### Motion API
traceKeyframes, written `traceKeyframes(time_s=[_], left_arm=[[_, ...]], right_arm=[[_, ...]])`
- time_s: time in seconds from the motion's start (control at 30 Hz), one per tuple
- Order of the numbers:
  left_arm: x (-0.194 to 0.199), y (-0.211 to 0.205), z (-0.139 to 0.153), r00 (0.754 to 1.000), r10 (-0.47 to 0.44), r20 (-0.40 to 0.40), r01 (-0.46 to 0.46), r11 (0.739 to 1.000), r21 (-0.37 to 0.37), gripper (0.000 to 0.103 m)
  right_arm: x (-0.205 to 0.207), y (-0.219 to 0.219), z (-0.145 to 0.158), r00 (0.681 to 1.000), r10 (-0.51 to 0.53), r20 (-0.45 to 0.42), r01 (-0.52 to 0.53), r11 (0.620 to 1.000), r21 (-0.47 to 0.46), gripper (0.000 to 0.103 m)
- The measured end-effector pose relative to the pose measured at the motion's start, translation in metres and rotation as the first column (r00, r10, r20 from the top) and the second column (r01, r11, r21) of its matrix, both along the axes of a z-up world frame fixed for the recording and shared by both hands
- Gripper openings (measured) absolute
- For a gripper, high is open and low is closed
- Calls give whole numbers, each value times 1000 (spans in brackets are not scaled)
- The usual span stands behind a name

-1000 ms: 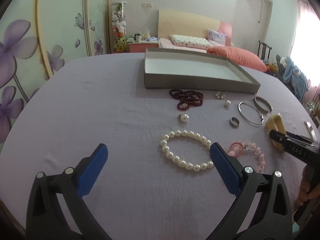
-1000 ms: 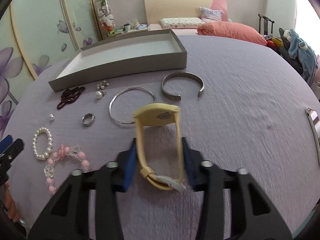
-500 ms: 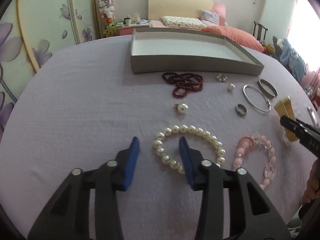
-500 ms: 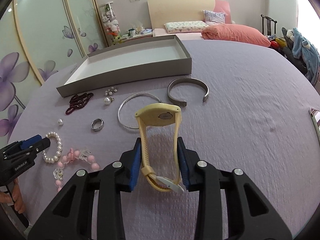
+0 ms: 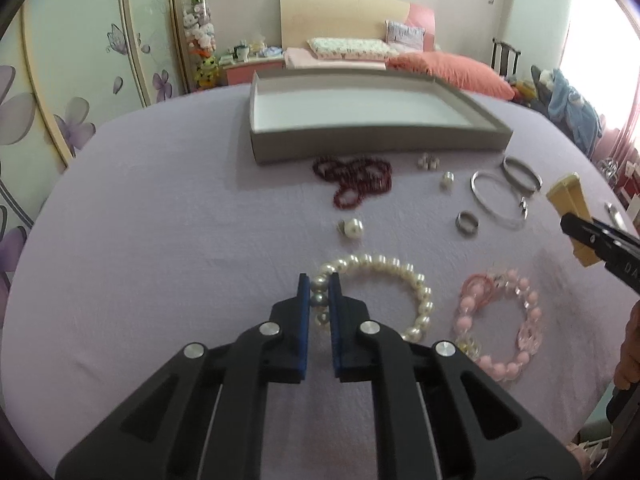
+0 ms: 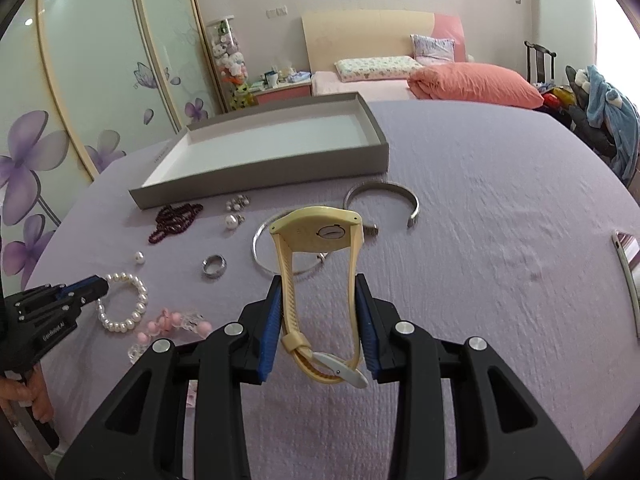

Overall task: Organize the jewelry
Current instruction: 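Grasp the pearl bracelet with the left tool while the right tool holds the watch, then lower the watch into the gray tray and open the right tool while the left carries pearls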

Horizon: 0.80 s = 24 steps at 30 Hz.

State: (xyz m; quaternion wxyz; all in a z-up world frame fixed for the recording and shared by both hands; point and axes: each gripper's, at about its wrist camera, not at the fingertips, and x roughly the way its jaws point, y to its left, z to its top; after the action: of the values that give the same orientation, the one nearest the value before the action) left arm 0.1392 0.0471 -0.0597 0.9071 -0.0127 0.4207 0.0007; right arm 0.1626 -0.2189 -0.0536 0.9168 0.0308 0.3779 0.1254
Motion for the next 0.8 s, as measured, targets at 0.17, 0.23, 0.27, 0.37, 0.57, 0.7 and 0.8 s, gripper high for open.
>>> traceKeyframes(time_s=[0.17, 0.23, 0.27, 0.37, 0.57, 0.7, 0.8], left_arm=[[-2, 6, 26, 997, -17, 80, 19, 999, -27, 10], [-3, 6, 35, 994, -26, 106, 31, 999, -42, 10], [-3, 6, 41, 992, -30, 123, 36, 998, -47, 10], [-4, 4, 55, 986, -42, 164, 51, 997, -52, 10], [1, -1, 80, 972, -59, 229, 70, 997, -42, 10], [16, 1, 95, 965, -48, 256, 63, 997, -50, 10], [34, 4, 108, 961, -39, 274, 63, 995, -80, 10]], right_arm=[[0, 5, 9, 999, 14, 31, -14, 1000, 6, 36], [1, 8, 12, 999, 23, 44, -23, 1000, 8, 36], [1, 8, 13, 999, 25, 48, -26, 1000, 8, 36], [5, 11, 17, 998, 34, 61, -35, 999, 8, 36], [13, 18, 32, 994, 49, 101, -50, 999, 7, 36], [27, 21, 47, 989, 56, 134, -57, 998, 6, 36], [44, 25, 59, 985, 59, 160, -61, 998, 9, 36]])
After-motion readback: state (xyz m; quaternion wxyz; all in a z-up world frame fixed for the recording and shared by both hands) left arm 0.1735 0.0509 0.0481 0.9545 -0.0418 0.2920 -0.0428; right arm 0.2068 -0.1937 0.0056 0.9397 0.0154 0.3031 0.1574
